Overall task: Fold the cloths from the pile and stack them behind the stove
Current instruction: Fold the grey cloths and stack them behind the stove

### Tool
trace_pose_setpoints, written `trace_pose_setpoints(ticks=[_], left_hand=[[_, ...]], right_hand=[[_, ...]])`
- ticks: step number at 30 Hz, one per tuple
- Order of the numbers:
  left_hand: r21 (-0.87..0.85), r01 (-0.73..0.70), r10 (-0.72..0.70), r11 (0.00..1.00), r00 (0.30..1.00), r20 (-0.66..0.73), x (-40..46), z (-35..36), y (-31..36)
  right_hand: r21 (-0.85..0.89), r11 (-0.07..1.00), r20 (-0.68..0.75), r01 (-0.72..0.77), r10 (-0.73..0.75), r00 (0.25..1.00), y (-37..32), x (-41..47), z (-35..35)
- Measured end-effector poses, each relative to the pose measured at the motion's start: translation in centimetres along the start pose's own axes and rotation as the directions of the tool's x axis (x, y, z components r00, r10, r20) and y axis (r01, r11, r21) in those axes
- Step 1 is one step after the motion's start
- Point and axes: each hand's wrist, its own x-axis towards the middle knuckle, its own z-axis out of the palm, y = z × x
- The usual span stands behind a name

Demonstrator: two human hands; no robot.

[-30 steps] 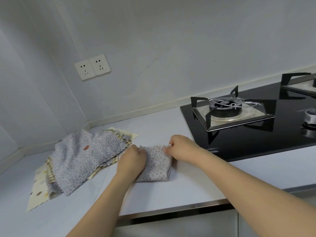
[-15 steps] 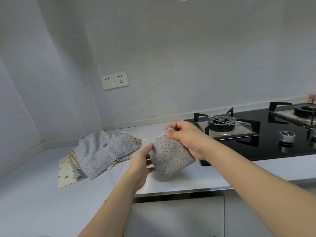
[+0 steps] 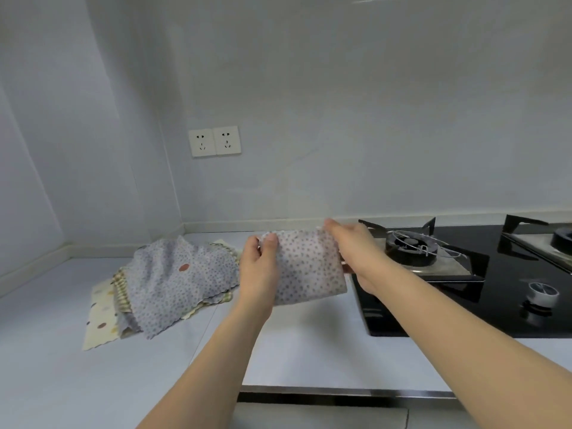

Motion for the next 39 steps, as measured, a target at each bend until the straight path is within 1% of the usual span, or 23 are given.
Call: trace_pose_setpoints(ticks=[1,3,5,6,8,10,14,19,22,25,29,32,34,35,37,39], left_hand=[[0.065,-0.05,0.051,0.997,0.999,-0.012,1.3,0.3,-0.6],[0.22,-0.122,0.13,0.968,0.991,-0.02,3.7,1.1,-2.0],[0.36,-0.171,0.188,0.917,0.982,-0.014,6.3,1.9,-3.3],[0.409,-0.172,0.196,0.896,0.981,-0.016,7.7,2.4,-3.8],[0.492,-0.135,0.172,0.86,0.985,-0.03,10.1,3.4,-4.2],[0.529,-0.08,0.124,0.845,0.991,-0.048,11.9,4.5,-3.1],[0.554,-0.018,0.04,0.832,0.999,-0.027,14.7,7.5,2.8],[0.525,-0.018,-0.016,0.851,0.998,0.06,15.9,12.1,12.1],[0.492,0.002,-0.062,0.871,0.992,0.106,15.4,15.1,15.1],[0.436,0.046,-0.128,0.899,0.979,0.16,14.3,18.4,15.7],[0.385,0.083,-0.186,0.919,0.953,0.238,12.4,23.9,15.4],[0.373,0.103,-0.217,0.922,0.935,0.279,10.7,29.7,15.0],[0.367,0.178,-0.293,0.913,0.912,0.286,9.7,33.9,14.5],[0.361,0.239,-0.35,0.901,0.893,0.282,9.1,35.9,14.2],[0.342,0.373,-0.471,0.862,0.839,0.274,7.9,39.3,13.5],[0.284,0.468,-0.541,0.837,0.787,0.296,6.9,42.3,13.2]], right_hand=[[-0.038,0.997,0.039,-0.066,0.067,0.997,1.0,1.3,0.5],[-0.125,0.987,0.063,-0.102,0.11,0.992,3.2,4.1,1.9],[-0.136,0.989,0.017,-0.061,0.063,0.998,4.6,6.9,3.3],[-0.132,0.991,-0.023,-0.031,0.028,0.999,4.8,8.3,4.0],[-0.167,0.986,-0.097,0.021,-0.037,0.995,4.3,10.5,4.7],[-0.224,0.972,-0.148,0.069,-0.104,0.984,2.5,12.0,4.9],[-0.327,0.939,-0.208,0.11,-0.185,0.96,-4.0,13.1,2.9],[-0.388,0.921,-0.286,0.039,-0.161,0.945,-12.5,12.9,-2.0],[-0.405,0.914,-0.313,-0.01,-0.128,0.941,-15.2,12.4,-5.2],[-0.386,0.921,-0.318,-0.059,-0.072,0.945,-15.8,12.0,-9.3],[-0.236,0.965,-0.309,-0.116,0.038,0.95,-14.6,11.6,-15.6],[-0.152,0.977,-0.314,-0.149,0.095,0.945,-13.6,12.2,-22.0],[-0.145,0.977,-0.32,-0.155,0.102,0.942,-13.1,13.0,-26.6],[-0.153,0.976,-0.321,-0.157,0.102,0.942,-12.8,13.3,-28.8],[-0.161,0.972,-0.326,-0.173,0.114,0.939,-12.2,14.0,-32.8],[-0.167,0.966,-0.329,-0.196,0.132,0.935,-11.5,14.7,-36.3]])
